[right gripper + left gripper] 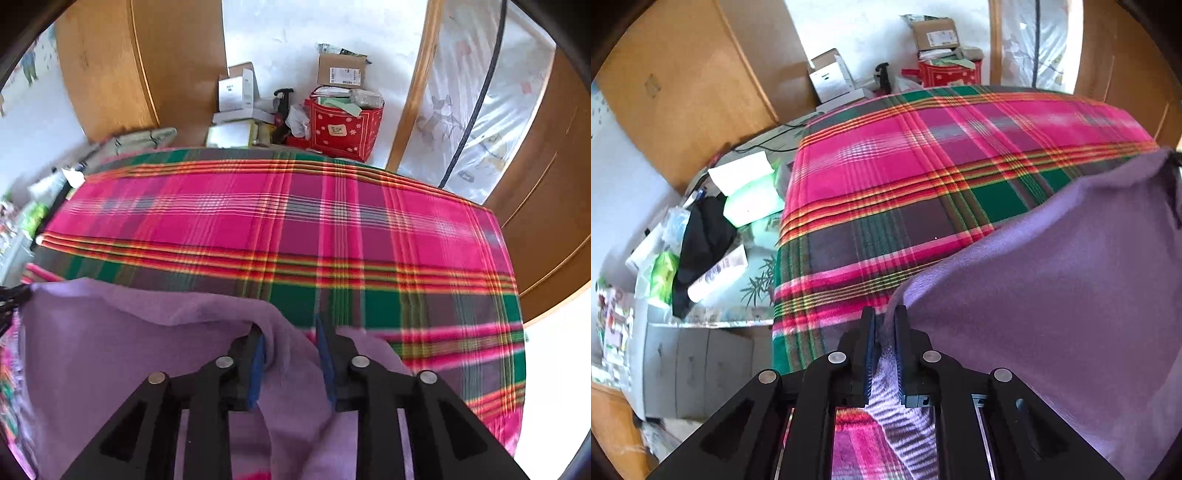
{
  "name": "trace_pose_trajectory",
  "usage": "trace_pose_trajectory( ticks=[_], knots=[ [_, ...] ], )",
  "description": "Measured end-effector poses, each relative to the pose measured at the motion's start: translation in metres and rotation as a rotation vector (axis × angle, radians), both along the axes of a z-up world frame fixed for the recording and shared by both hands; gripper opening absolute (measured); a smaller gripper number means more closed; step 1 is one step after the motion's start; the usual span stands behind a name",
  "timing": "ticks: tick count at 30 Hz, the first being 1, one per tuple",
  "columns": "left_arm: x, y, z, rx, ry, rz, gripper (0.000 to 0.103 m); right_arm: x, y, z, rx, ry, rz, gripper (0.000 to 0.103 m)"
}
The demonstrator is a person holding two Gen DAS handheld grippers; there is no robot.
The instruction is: Fold clothes
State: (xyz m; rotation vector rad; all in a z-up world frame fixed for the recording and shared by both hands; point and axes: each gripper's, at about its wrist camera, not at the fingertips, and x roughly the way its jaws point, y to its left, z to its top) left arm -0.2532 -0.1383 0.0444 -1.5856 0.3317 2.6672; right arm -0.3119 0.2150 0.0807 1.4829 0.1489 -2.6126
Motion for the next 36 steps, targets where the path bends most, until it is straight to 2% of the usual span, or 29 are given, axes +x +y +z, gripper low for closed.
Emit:
trace_pose_trajectory(
  ticks=[5, 18, 21, 28, 33, 36],
  knots=[
    [0.013, 0.004, 0.011, 0.005, 0.003, 0.014, 0.012, 0.028, 0.026, 0.014, -0.061, 0.015, 0.003, 0.035],
    [0.039, 0.04, 0.033, 0.031, 0.003, -0.034, 0.012, 0.068, 0.043, 0.03, -0.136, 0.048, -0.009, 0.036],
    [0.045, 0.056, 0.038, 0.037, 0.008, -0.075, 0.012, 0.079, 0.062, 0.028, -0.111, 0.078, -0.063, 0.036],
    [0.051, 0.112, 0.04, 0.082, -0.004, -0.199, 0.012, 0.099, 0.119, 0.004, -0.158, 0.033, -0.196, 0.037],
    [0.051, 0.159, 0.032, 0.121, -0.034, -0.29, 0.012, 0.096, 0.141, -0.01, -0.239, 0.011, -0.225, 0.044],
    [0.051, 0.186, 0.025, 0.134, -0.059, -0.337, 0.012, 0.088, 0.14, -0.02, -0.237, 0.002, -0.211, 0.045]
  ],
)
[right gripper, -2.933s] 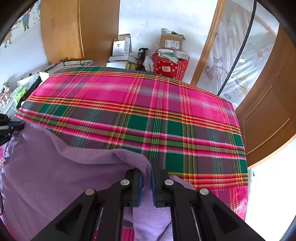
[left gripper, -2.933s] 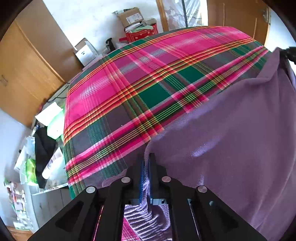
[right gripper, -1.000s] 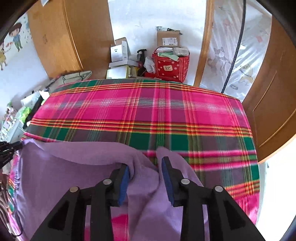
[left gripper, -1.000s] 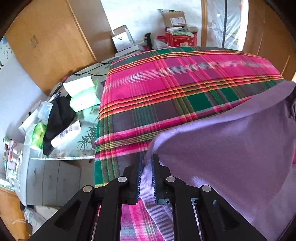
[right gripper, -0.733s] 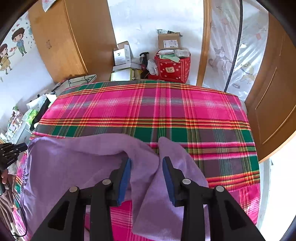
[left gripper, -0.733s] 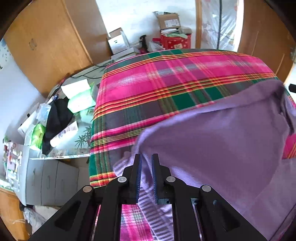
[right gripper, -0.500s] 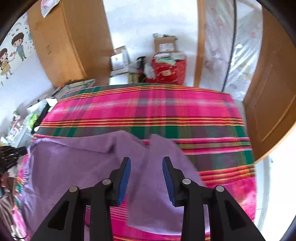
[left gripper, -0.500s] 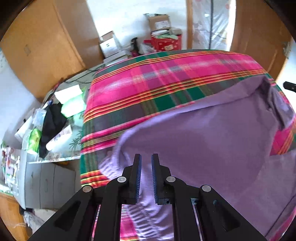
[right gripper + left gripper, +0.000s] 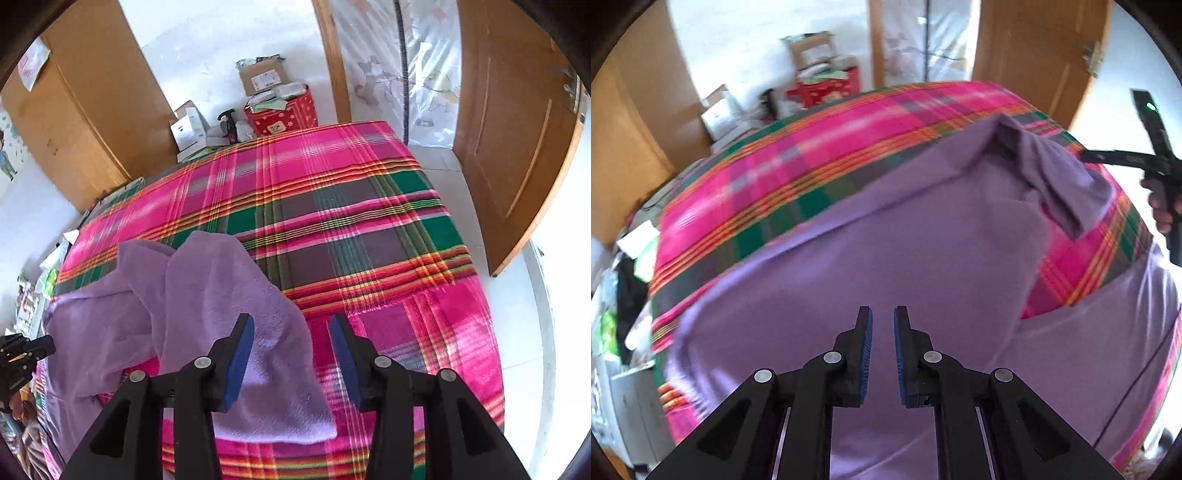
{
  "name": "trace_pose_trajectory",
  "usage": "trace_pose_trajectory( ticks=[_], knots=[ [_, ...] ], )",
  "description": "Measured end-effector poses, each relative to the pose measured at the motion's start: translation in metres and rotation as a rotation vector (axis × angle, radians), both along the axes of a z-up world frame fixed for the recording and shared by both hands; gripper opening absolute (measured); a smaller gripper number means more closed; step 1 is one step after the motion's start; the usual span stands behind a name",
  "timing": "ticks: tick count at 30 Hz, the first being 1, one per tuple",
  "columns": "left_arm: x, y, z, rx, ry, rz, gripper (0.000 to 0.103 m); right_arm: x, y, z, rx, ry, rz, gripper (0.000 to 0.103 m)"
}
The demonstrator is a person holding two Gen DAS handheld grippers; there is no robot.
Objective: Fold clothes
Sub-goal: 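Grasp a purple fabric edge with the right tool and lift it up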
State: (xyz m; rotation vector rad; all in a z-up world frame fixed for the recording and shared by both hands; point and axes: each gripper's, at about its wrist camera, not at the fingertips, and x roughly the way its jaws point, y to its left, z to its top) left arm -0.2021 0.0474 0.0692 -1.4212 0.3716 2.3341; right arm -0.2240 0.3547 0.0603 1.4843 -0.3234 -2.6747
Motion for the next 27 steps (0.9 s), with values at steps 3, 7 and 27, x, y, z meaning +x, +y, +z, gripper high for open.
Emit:
trace_pose_trajectory(
  ticks=[3, 7, 27],
  knots=[
    [-0.001, 0.026, -0.006, 0.0, -0.015, -0.046, 0.012, -0.011, -0.001, -0.011, -0.025, -0.002, 0.012, 0.045],
    [-0.002, 0.053, -0.009, 0.019, -0.021, -0.078, 0.012, -0.024, -0.003, -0.021, -0.082, 0.0, 0.031, 0.045],
    [-0.04, 0.113, -0.011, 0.051, -0.019, -0.075, 0.022, -0.036, 0.012, -0.007, -0.148, 0.127, -0.039, 0.011]
  ],
)
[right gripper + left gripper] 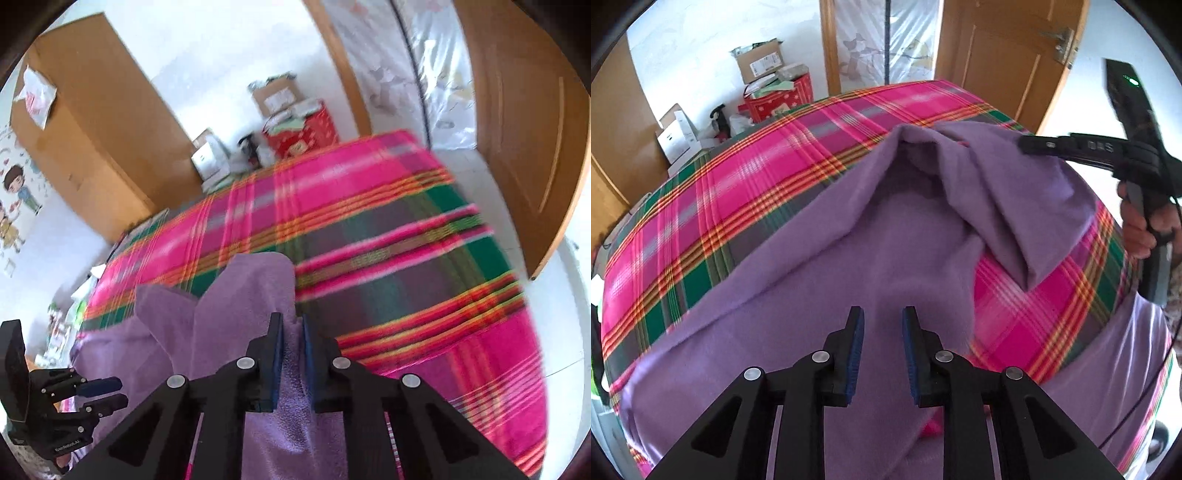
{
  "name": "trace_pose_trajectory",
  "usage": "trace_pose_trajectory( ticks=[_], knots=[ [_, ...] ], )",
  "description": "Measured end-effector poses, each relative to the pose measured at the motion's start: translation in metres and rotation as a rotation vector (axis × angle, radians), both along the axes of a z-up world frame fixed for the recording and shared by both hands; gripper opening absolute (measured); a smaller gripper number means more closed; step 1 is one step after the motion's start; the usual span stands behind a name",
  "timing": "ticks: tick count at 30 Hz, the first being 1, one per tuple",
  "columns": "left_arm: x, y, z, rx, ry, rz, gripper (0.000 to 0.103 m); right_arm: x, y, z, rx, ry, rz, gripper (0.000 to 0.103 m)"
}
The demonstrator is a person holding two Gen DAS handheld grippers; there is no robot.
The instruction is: Fold clothes
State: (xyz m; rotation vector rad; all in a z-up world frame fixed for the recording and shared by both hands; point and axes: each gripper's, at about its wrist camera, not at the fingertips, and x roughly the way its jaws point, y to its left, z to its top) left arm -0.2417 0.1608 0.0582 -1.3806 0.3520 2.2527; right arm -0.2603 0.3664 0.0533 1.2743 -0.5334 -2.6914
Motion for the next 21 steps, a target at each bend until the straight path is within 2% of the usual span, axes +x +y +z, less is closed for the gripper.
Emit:
trace_pose_trajectory(
  ticks=[5, 8, 11, 14, 18, 21],
  knots=[
    [-0.026, 0.01, -0.004, -0.013, -0.014, 0.019, 0.022, 0.003, 0.02, 0.013, 0.042, 0.055, -0.094, 0.011],
    [-0.039, 0.018, -0.004, -0.04, 0.015, 0.023, 0.022, 0.005, 0.03, 0.02, 0.08, 0.084, -0.148, 0.011],
    [-0.056, 0.023, -0.002, -0.04, 0.035, 0.038, 0.022, 0.006, 0.039, 0.026, 0.112, 0.109, -0.196, 0.011],
    [-0.074, 0.024, -0.004, -0.036, 0.019, 0.072, 0.022, 0.006, 0.052, 0.031, 0.137, 0.135, -0.273, 0.011],
    [-0.089, 0.028, -0.01, -0.044, 0.005, 0.095, 0.022, 0.006, 0.066, 0.035, 0.174, 0.156, -0.361, 0.011],
    [-0.094, 0.032, -0.014, -0.075, 0.023, 0.113, 0.022, 0.006, 0.077, 0.034, 0.191, 0.159, -0.426, 0.011]
  ],
)
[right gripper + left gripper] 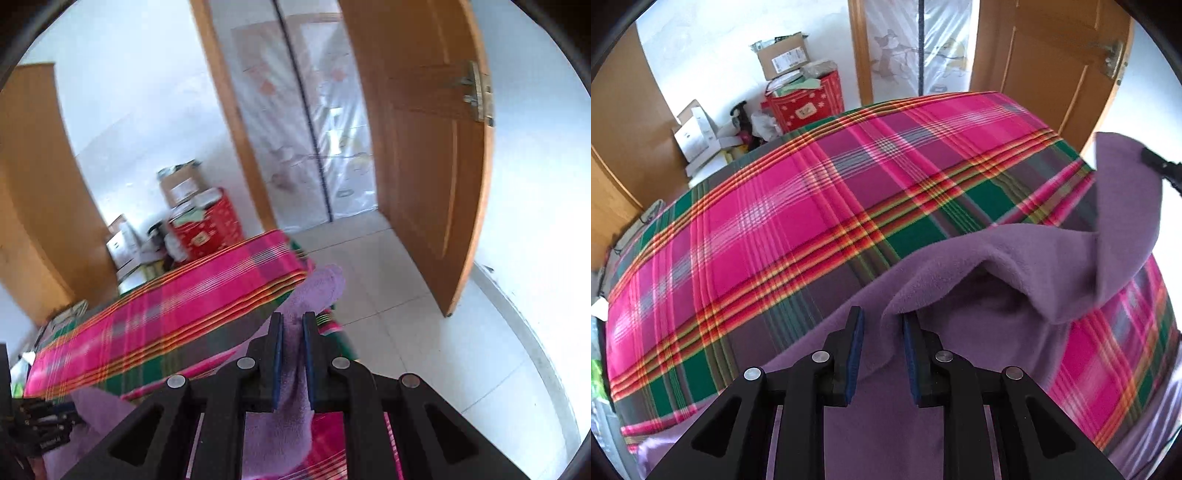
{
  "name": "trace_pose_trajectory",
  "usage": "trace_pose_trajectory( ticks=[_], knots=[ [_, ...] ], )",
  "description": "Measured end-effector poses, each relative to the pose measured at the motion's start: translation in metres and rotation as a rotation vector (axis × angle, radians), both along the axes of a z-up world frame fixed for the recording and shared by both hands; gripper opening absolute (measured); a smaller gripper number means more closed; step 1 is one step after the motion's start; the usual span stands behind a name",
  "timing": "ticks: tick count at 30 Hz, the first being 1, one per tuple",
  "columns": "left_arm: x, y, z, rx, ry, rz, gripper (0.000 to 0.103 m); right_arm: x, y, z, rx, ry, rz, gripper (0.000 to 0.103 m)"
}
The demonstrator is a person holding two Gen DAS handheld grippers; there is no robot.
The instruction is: Fold clothes
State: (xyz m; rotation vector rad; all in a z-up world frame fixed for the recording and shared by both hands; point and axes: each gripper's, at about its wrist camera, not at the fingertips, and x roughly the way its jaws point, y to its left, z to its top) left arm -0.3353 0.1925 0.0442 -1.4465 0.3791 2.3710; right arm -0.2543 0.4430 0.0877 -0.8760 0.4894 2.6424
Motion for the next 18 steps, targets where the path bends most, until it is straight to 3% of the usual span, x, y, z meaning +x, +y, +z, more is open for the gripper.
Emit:
trace_pose_trajectory(
  ticks=[9, 12, 18],
  knots=[
    [-0.029, -0.002, 0.005, 0.042, 0.006, 0.091, 0.022, -0.001, 0.036, -0.003, 0.009, -0.004, -0.159, 0.011],
    [-0.036, -0.001, -0.003, 0.045, -0.028, 0.105, 0.022, -0.01, 0.04, -0.009, 0.032, -0.037, -0.174, 0.011],
    [-0.042, 0.001, -0.003, 0.047, -0.013, 0.139, 0.022, -0.034, 0.049, -0.023, 0.021, -0.098, -0.221, 0.011]
  ],
)
